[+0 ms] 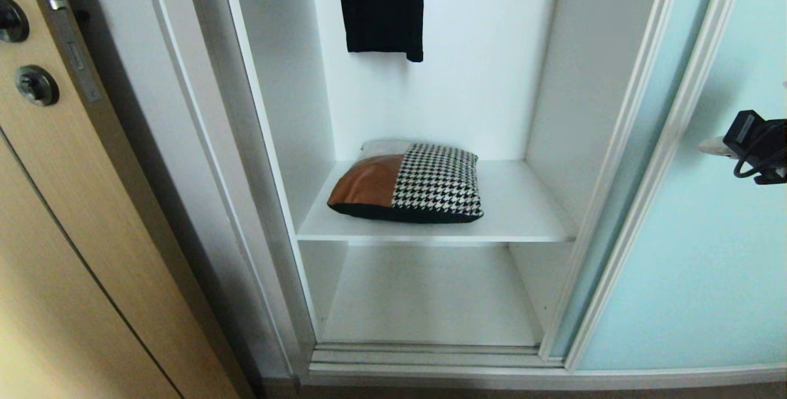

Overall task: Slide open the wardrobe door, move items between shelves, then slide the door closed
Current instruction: Close the door

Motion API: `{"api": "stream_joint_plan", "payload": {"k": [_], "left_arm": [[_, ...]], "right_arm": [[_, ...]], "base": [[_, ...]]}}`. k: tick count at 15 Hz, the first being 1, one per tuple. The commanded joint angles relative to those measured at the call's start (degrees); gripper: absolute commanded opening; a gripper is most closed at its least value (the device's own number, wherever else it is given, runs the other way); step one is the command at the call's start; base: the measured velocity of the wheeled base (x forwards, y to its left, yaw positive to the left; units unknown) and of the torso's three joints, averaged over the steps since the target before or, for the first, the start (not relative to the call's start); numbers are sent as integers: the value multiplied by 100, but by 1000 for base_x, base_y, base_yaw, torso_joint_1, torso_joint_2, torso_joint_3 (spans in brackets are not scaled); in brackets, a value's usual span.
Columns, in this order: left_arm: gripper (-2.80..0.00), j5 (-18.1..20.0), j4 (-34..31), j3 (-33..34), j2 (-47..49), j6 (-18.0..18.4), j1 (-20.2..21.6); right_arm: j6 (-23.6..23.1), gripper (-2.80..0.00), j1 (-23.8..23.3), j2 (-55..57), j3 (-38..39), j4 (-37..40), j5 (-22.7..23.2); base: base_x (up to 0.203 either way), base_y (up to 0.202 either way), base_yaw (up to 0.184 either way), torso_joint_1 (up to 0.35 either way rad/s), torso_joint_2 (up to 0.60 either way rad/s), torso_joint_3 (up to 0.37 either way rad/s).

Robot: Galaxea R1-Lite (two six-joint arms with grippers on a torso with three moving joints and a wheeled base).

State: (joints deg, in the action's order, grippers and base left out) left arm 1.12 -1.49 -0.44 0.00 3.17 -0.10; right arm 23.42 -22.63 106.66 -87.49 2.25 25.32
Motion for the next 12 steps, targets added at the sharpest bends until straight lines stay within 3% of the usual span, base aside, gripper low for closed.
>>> {"api": "stream_joint_plan", "payload": {"k": [1, 6, 12], "left_arm": [[-280, 2, -1, 0, 9, 7, 1], [-280, 2, -1, 0, 9, -1, 1], [-280, 2, -1, 0, 9, -1, 1]], "right_arm": [[14, -280, 4, 101, -52, -5, 17], [14, -280, 235, 241, -234, -6, -352], [-4, -280, 416, 258, -313, 1, -370]], "base": [[0, 0, 0, 0, 0, 0], [0, 0, 0, 0, 0, 0], [0, 0, 0, 0, 0, 0]]}}
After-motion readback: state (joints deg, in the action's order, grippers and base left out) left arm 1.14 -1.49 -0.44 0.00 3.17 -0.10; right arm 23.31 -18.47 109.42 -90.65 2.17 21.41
